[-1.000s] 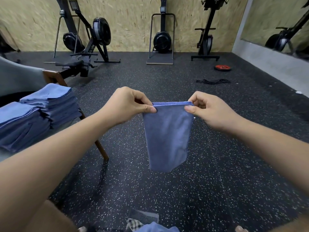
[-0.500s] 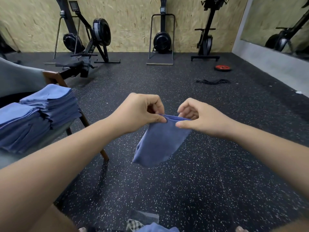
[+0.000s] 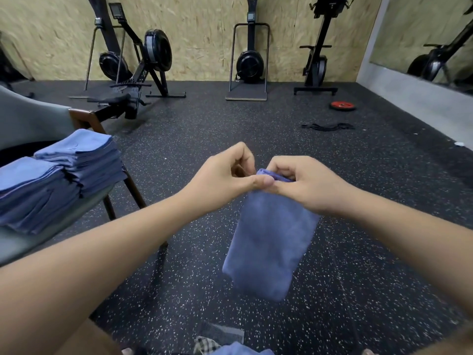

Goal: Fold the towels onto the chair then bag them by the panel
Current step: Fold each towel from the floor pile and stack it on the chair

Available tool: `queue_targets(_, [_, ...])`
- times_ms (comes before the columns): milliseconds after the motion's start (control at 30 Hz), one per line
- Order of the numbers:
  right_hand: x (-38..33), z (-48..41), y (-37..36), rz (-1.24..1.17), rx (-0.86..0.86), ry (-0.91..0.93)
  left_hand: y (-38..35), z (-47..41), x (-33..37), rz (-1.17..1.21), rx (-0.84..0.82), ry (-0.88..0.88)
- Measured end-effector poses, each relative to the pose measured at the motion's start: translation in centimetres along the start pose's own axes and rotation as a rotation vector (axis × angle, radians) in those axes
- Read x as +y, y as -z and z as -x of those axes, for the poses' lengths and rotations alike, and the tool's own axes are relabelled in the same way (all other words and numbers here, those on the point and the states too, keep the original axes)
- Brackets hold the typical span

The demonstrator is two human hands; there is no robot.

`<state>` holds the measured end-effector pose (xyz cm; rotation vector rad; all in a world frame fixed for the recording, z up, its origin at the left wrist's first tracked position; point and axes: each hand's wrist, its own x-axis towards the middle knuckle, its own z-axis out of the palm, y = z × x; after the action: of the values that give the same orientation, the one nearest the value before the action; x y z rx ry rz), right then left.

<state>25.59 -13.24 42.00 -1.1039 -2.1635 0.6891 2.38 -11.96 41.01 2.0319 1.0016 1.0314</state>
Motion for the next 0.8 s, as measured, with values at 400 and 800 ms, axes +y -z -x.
queue_targets(400, [-0.2,0.1,4.7,-0.240,0.207,0.053,0.0,0.2,-6.0,-0.328,-0.393,0.173])
queue_targets(800, [4.1,0.6,7.4,-0.397,0.409,-0.047,3.9,-0.8,-7.8,-0.390,-0.326,0.317])
